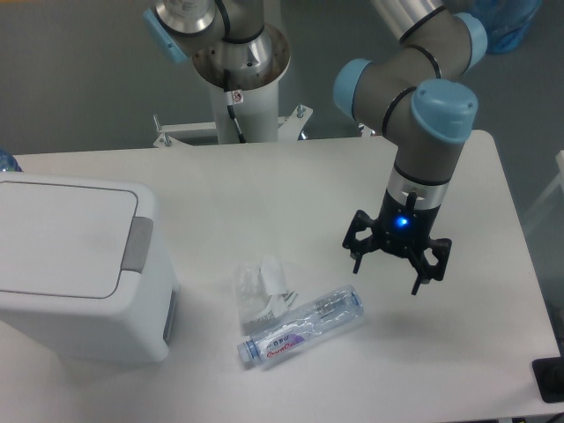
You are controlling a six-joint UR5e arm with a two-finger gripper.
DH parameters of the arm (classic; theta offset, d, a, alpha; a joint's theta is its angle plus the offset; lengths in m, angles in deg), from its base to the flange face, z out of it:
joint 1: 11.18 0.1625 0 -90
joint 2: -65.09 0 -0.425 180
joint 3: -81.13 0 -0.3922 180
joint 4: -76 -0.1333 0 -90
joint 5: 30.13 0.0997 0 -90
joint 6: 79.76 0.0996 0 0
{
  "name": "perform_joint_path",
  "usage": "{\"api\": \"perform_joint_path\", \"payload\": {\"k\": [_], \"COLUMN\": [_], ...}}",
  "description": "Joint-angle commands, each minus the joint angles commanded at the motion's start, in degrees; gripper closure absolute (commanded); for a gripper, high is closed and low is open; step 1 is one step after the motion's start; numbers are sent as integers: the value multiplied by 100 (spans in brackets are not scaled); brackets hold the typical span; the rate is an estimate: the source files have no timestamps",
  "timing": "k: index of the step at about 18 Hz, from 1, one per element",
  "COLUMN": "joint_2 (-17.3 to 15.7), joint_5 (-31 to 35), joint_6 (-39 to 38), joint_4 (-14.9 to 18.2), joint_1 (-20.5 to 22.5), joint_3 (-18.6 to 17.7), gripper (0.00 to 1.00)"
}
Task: Open the trash can
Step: 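Move the open gripper over to the trash can lid edge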
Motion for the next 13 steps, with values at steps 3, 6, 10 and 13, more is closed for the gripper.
{"api": "perform_joint_path", "payload": {"k": [3,6,10,13], "joint_2": [-17,-96,-333,-518], "joint_5": [-262,-790,-853,-1019], "joint_6": [-605,-1396,-1635,-1951], "joint_4": [-9,-9,-18,-18], "joint_1": [-70,-298,-492,-641], "joint_3": [79,158,158,185], "gripper": [0,0,0,0]}}
